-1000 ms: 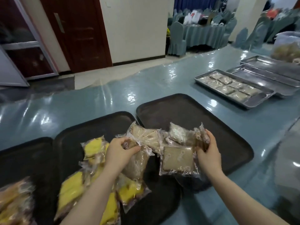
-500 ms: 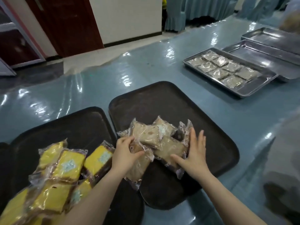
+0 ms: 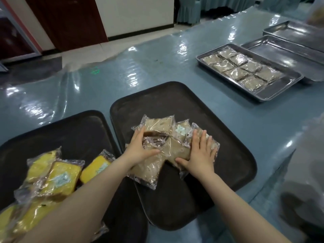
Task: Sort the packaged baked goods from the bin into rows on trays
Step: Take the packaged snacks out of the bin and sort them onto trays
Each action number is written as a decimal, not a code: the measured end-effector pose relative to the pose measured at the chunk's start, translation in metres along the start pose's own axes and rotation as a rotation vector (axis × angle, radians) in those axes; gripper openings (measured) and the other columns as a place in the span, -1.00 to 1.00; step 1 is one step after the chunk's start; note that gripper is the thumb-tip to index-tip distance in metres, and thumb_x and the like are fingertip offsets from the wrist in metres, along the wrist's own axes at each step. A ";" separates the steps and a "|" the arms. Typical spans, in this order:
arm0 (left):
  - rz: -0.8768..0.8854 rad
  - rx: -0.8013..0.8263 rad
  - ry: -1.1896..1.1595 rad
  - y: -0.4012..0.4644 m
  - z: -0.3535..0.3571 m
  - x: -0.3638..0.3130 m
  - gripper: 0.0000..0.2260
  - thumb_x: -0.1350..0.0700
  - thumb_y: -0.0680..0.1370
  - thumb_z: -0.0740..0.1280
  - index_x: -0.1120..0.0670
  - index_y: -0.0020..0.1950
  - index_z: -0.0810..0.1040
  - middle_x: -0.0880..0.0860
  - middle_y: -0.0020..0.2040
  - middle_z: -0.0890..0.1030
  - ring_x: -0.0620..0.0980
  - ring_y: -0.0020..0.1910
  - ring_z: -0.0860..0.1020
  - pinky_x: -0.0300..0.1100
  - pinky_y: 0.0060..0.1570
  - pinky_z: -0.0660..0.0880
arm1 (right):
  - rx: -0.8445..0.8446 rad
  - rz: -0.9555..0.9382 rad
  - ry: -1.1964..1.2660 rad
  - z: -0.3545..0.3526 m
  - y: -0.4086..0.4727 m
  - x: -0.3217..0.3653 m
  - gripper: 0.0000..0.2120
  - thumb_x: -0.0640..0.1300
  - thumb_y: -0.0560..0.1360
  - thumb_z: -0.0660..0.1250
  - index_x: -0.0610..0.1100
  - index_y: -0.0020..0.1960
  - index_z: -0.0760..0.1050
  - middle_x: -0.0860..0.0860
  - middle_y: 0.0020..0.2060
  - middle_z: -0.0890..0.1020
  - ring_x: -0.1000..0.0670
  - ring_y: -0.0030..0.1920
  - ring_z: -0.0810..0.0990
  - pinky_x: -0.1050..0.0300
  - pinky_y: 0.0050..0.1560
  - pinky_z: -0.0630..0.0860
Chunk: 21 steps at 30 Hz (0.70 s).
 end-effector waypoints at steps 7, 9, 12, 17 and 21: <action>0.015 -0.096 -0.167 -0.029 -0.016 0.017 -0.19 -0.12 0.44 0.42 -0.08 0.54 0.02 -0.02 0.51 0.21 -0.09 0.41 0.26 -0.17 0.31 0.26 | -0.096 -0.218 0.127 -0.013 -0.021 0.043 -0.05 0.33 0.42 0.25 0.05 0.56 -0.24 0.10 0.54 -0.21 0.08 0.48 -0.38 -0.12 0.43 -0.33; 0.002 -0.126 -0.160 -0.044 -0.021 0.024 -0.23 -0.10 0.46 0.42 -0.05 0.54 0.06 -0.01 0.48 0.29 -0.07 0.38 0.33 -0.17 0.28 0.30 | -0.090 -0.282 0.135 -0.013 -0.028 0.065 -0.15 0.29 0.48 0.21 0.03 0.57 -0.16 0.09 0.55 -0.12 0.09 0.50 -0.29 -0.08 0.46 -0.28; 0.037 -0.168 -0.120 -0.070 -0.038 0.032 -0.29 -0.09 0.47 0.40 -0.05 0.52 0.14 -0.05 0.44 0.35 -0.06 0.33 0.39 -0.24 0.23 0.33 | -0.059 -0.350 0.159 -0.007 -0.045 0.096 -0.25 0.23 0.53 0.20 0.00 0.57 -0.05 0.07 0.56 -0.05 0.10 0.51 -0.23 -0.07 0.51 -0.15; 0.122 -0.258 -0.078 -0.126 -0.082 0.050 -0.35 -0.03 0.47 0.41 -0.03 0.49 0.21 -0.08 0.42 0.35 -0.15 0.36 0.34 -0.34 0.22 0.28 | -0.029 -0.414 0.220 0.008 -0.085 0.152 -0.32 0.12 0.56 0.24 -0.06 0.56 0.06 0.01 0.56 0.06 0.04 0.54 -0.09 -0.07 0.52 -0.02; 0.140 -0.289 -0.132 -0.191 -0.123 0.083 -0.37 -0.02 0.48 0.40 -0.05 0.48 0.22 -0.12 0.43 0.34 -0.24 0.36 0.29 -0.20 0.29 0.30 | 0.004 -0.470 0.268 0.028 -0.135 0.205 -0.33 0.14 0.55 0.26 -0.04 0.55 0.08 0.05 0.55 0.08 0.07 0.54 -0.08 0.04 0.52 -0.04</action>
Point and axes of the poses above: each hand's wrist, its own y-axis towards the middle knuckle, its own z-axis out of the palm, x = y × z, the point moved 5 cm from there along y, towards the middle knuckle
